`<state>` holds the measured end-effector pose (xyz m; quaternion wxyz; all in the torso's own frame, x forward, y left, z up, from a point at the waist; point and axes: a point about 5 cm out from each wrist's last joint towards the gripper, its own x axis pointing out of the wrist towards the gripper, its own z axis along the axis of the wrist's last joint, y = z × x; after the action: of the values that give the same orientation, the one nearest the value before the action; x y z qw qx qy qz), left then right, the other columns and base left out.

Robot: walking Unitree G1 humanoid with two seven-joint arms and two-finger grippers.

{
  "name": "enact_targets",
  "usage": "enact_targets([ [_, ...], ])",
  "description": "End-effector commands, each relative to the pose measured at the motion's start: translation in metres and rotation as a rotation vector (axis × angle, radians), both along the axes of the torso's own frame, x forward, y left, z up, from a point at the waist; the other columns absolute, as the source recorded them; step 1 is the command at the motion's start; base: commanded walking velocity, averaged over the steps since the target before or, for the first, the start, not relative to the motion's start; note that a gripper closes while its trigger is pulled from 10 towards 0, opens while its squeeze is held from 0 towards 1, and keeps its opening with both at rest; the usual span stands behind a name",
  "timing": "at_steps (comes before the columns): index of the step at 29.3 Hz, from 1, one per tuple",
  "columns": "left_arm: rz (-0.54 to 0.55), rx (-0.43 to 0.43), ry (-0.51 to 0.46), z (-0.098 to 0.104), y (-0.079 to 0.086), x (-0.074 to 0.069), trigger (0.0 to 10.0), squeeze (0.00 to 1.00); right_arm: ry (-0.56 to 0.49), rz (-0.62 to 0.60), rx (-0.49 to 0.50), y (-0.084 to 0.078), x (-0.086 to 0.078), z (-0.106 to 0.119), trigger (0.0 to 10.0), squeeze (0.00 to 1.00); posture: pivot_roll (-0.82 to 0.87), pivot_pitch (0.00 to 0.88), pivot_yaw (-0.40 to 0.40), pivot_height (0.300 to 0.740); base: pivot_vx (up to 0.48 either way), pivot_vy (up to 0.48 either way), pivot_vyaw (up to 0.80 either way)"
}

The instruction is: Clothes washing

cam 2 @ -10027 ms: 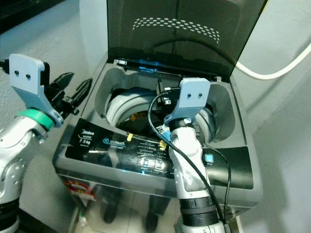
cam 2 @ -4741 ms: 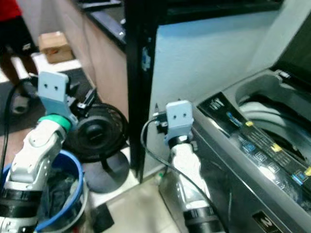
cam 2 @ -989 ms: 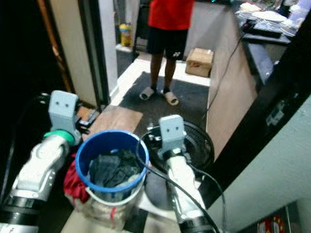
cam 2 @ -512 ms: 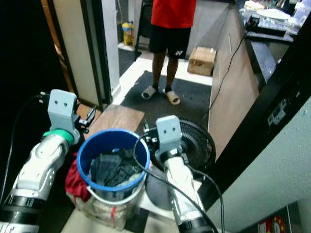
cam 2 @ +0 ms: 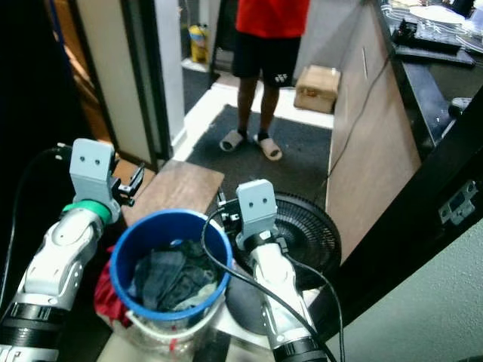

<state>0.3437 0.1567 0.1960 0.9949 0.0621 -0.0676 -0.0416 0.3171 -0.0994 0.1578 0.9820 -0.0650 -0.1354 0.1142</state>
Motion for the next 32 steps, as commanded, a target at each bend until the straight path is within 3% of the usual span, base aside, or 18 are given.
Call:
enact_targets([
  [1, -0.001, 0.005, 0.013, -0.003, -0.002, 0.001, 10.0, 0.00, 0.006, -0.001, -0.006, 0.000, -0.001, -0.003, 10.0, 0.00, 0.06, 0.000, 0.034, 0.740, 0.000, 0.000, 0.00],
  [27, 0.005, 0.010, 0.031, -0.007, -0.002, 0.002, 10.0, 0.00, 0.008, -0.005, -0.005, -0.001, -0.001, -0.005, 10.0, 0.00, 0.06, 0.000, 0.039, 0.740, 0.000, 0.000, 0.00],
  [31, 0.012, 0.009, 0.053, -0.015, 0.002, 0.000, 10.0, 0.00, 0.029, -0.007, -0.020, -0.001, -0.001, -0.012, 10.0, 0.00, 0.06, 0.000, 0.039, 0.740, 0.000, 0.000, 0.00],
  [32, 0.003, -0.025, 0.077, -0.020, 0.003, -0.001, 10.0, 0.00, 0.049, -0.019, -0.039, -0.001, -0.001, -0.018, 10.0, 0.00, 0.06, 0.000, 0.039, 0.740, 0.000, 0.000, 0.00],
])
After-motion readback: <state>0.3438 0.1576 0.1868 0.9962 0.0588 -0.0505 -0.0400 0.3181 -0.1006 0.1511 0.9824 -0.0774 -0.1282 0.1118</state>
